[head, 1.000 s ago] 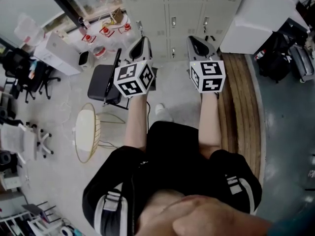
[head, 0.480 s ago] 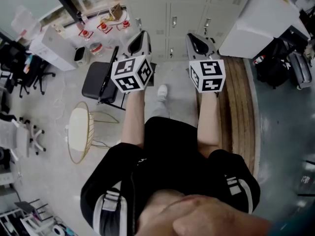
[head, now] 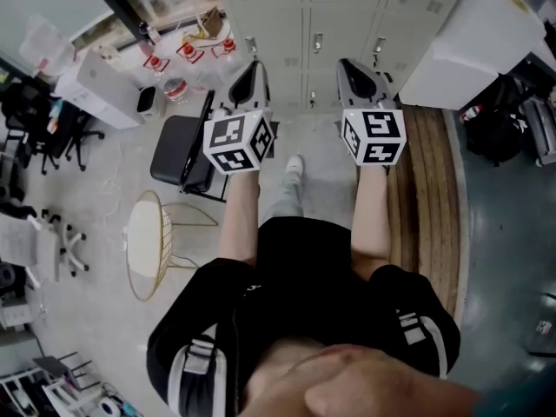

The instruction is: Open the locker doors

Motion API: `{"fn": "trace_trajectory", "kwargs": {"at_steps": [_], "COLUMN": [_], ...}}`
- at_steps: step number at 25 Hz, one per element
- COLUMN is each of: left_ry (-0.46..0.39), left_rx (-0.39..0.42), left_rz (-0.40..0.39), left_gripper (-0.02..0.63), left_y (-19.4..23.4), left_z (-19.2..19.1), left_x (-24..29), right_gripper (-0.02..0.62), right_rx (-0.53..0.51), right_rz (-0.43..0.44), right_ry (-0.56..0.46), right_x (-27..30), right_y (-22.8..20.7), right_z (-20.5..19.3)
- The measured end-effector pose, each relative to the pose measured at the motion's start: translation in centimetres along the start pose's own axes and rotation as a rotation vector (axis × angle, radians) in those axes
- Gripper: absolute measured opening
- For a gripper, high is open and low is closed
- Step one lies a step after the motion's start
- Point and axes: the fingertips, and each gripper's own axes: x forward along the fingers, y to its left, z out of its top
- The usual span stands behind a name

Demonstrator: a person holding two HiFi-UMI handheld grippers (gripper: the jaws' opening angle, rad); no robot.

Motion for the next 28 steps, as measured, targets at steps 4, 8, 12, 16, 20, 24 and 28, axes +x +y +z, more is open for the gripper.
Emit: {"fn": "trace_trajectory", "kwargs": {"at_steps": [4, 8, 12, 16, 20, 24, 28], "left_ry": [0.016, 0.061, 0.094, 0.134, 0.164, 0.176, 0.185], "left_rx": [0.003, 0.024, 0.026, 0.017, 0.014, -0.019, -0.027], "left_rz": [0.0, -0.015, -0.022, -0.08, -0.096, -0.127, -0.136], "left_gripper": [0.009, 0.009, 0.009, 0.009, 0.009, 0.009, 0.009], "left_y": [0.8, 1.6, 3.1, 3.4, 4.6, 5.7, 6.8], "left_z": [-0.9, -2.3, -3.5, -5.2, -6.0, -6.6, -7.1], "left_x": [3.6, 7.9, 12.2, 15.0, 17.7, 21.5, 24.9], "right_gripper": [0.02, 0.02, 0.02, 0.02, 0.02, 0.02, 0.02], "right_rx": [-0.006, 0.026, 0.051, -0.04, -0.029, -0.008, -0.006], "right_rz": [0.046, 0.06, 0.065, 0.041, 0.024, -0.004, -0.033], "right_ry": [0.015, 0.03, 0.039, 0.07, 0.076, 0.117, 0.135], "right_x": [3.8, 8.1, 12.5, 15.1, 17.7, 20.7, 23.5], "right_y": [-0.4, -1.6, -2.8, -3.1, -4.1, -6.2, -8.1], "right_z": [-0.4, -1.5, -2.8, -4.1, -4.4, -5.2, -5.1]}}
